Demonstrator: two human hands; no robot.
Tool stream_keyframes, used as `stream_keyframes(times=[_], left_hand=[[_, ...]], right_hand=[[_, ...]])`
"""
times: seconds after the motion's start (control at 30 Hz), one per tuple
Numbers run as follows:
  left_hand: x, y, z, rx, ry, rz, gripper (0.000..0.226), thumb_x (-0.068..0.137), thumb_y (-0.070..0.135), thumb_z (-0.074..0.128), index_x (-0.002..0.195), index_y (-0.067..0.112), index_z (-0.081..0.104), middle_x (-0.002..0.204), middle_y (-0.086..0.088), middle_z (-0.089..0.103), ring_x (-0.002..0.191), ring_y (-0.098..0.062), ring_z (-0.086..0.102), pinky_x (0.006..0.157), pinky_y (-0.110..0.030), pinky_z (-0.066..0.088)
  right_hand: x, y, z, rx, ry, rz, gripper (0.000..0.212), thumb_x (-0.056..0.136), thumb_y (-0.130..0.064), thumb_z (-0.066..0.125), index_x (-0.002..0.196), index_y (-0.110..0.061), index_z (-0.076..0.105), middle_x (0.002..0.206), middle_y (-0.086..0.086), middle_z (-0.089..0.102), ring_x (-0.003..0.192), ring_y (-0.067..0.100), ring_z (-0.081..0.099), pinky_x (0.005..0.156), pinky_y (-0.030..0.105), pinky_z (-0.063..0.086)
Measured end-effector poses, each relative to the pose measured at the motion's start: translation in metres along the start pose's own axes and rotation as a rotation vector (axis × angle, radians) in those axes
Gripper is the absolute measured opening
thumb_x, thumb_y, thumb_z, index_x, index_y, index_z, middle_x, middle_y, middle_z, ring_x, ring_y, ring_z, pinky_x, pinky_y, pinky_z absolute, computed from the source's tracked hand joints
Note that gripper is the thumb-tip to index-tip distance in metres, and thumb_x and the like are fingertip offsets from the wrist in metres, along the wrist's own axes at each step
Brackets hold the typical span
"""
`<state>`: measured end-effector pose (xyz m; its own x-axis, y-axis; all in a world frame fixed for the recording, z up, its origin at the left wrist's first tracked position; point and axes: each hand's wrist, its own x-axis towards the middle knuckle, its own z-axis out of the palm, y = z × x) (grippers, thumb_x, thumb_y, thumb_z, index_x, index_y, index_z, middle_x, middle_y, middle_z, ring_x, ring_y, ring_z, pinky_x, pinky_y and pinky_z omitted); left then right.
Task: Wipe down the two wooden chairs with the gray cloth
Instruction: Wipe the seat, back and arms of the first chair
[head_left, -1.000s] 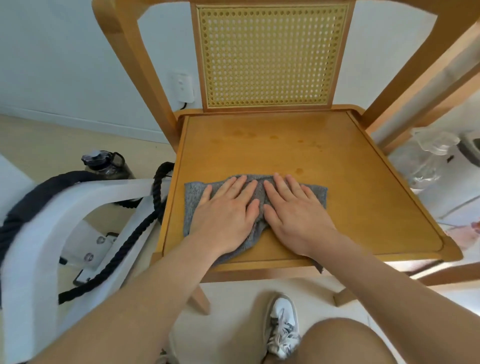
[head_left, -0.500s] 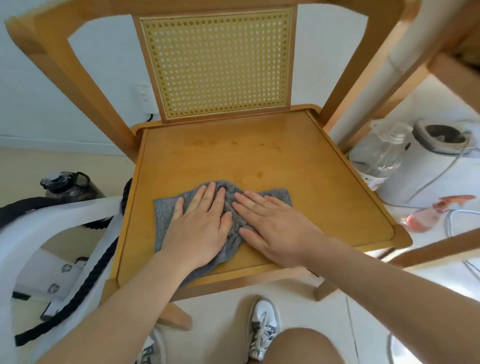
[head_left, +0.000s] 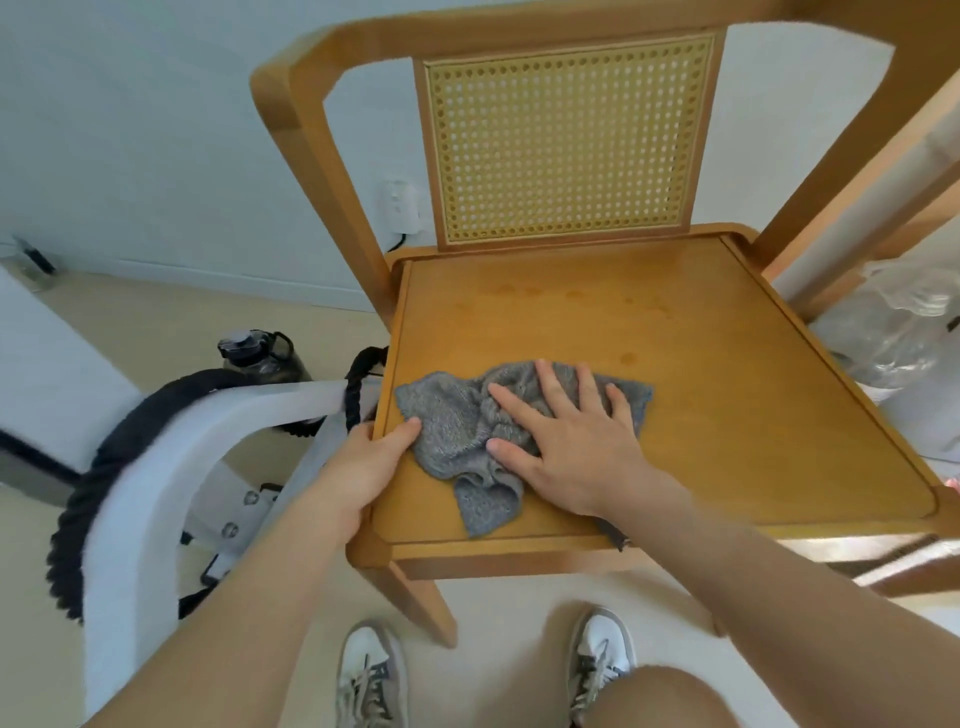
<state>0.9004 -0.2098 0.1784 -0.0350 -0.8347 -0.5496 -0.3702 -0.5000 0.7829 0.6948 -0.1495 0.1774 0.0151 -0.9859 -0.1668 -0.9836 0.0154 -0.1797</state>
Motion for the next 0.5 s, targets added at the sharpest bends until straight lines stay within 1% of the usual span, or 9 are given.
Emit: stream_keyframes(times=[0.07, 0.13, 0.17, 0.23, 0.3, 0.33, 0.4, 0.43, 0.5], left_hand=[[0.001, -0.001, -0.004, -0.004, -0.096, -0.042, 0.048, 0.09, 0.054, 0.056, 0.128, 0.025, 0.055, 0.121, -0.006, 0.065, 0.101, -0.026, 0.063, 0.09, -0.04, 0.05], [0.004, -0.006, -0.008, 0.017, -0.12, -0.019, 0.038, 0.092, 0.052, 0.053, 0.118, 0.026, 0.06, 0.115, -0.007, 0.069, 0.101, -0.028, 0.066, 0.094, -0.044, 0.051], [0.003, -0.009, -0.01, 0.012, -0.137, -0.014, 0.037, 0.092, 0.051, 0.053, 0.119, 0.027, 0.059, 0.114, -0.007, 0.069, 0.101, -0.028, 0.066, 0.095, -0.047, 0.051], [0.0, -0.016, -0.015, -0.024, -0.191, -0.032, 0.046, 0.09, 0.049, 0.059, 0.129, 0.026, 0.052, 0.115, -0.007, 0.069, 0.102, -0.029, 0.067, 0.093, -0.05, 0.052], [-0.003, -0.025, -0.022, -0.047, -0.248, -0.078, 0.057, 0.086, 0.051, 0.062, 0.136, 0.027, 0.045, 0.12, -0.006, 0.067, 0.106, -0.029, 0.066, 0.094, -0.052, 0.051], [-0.006, -0.029, -0.024, -0.036, -0.283, -0.095, 0.06, 0.085, 0.053, 0.061, 0.137, 0.03, 0.043, 0.124, -0.004, 0.064, 0.11, -0.028, 0.064, 0.096, -0.052, 0.049], [-0.012, -0.034, -0.026, -0.001, -0.346, -0.118, 0.066, 0.08, 0.058, 0.06, 0.138, 0.034, 0.04, 0.129, 0.0, 0.06, 0.116, -0.027, 0.059, 0.1, -0.053, 0.046], [-0.018, -0.034, -0.026, 0.032, -0.349, -0.119, 0.066, 0.079, 0.061, 0.058, 0.136, 0.034, 0.041, 0.129, 0.002, 0.06, 0.116, -0.026, 0.059, 0.099, -0.052, 0.046], [-0.033, -0.026, -0.022, 0.156, -0.295, -0.076, 0.054, 0.086, 0.061, 0.05, 0.132, 0.034, 0.039, 0.126, 0.006, 0.057, 0.112, -0.022, 0.057, 0.093, -0.044, 0.047]], right_hand=[[0.006, -0.02, 0.0, 0.039, -0.004, -0.11, 0.053, 0.097, -0.056, 0.019, 0.146, -0.055, 0.001, 0.162, -0.006, -0.01, 0.147, 0.028, -0.013, 0.118, 0.052, -0.005], [0.003, -0.04, 0.001, 0.091, -0.008, -0.24, 0.054, 0.099, -0.037, 0.026, 0.15, -0.044, 0.013, 0.162, -0.006, 0.001, 0.148, 0.019, -0.009, 0.119, 0.046, -0.004], [-0.003, -0.047, 0.002, 0.114, -0.018, -0.303, 0.055, 0.099, -0.031, 0.029, 0.152, -0.038, 0.017, 0.162, -0.005, 0.006, 0.149, 0.016, -0.007, 0.12, 0.042, -0.004], [-0.018, -0.047, 0.003, 0.148, -0.047, -0.419, 0.057, 0.096, -0.025, 0.03, 0.152, -0.031, 0.022, 0.161, -0.003, 0.015, 0.148, 0.012, -0.003, 0.119, 0.035, -0.003], [-0.03, -0.026, -0.003, 0.134, -0.057, -0.474, 0.062, 0.089, -0.032, 0.023, 0.15, -0.028, 0.029, 0.159, -0.004, 0.02, 0.148, 0.009, 0.003, 0.118, 0.03, 0.002], [-0.032, -0.008, -0.007, 0.127, -0.037, -0.453, 0.064, 0.086, -0.035, 0.021, 0.149, -0.026, 0.032, 0.159, -0.005, 0.021, 0.148, 0.009, 0.006, 0.118, 0.029, 0.005], [-0.037, 0.037, -0.014, 0.114, 0.002, -0.268, 0.057, 0.093, -0.032, 0.026, 0.149, -0.025, 0.031, 0.16, -0.005, 0.017, 0.148, 0.01, 0.006, 0.118, 0.029, 0.008], [-0.037, 0.056, -0.017, 0.094, 0.031, -0.143, 0.054, 0.097, -0.03, 0.03, 0.151, -0.025, 0.027, 0.161, -0.004, 0.015, 0.148, 0.012, 0.005, 0.119, 0.03, 0.008], [-0.035, 0.075, -0.018, 0.031, 0.084, 0.051, 0.056, 0.097, -0.033, 0.031, 0.152, -0.024, 0.021, 0.162, -0.001, 0.011, 0.149, 0.016, 0.003, 0.119, 0.034, 0.008]])
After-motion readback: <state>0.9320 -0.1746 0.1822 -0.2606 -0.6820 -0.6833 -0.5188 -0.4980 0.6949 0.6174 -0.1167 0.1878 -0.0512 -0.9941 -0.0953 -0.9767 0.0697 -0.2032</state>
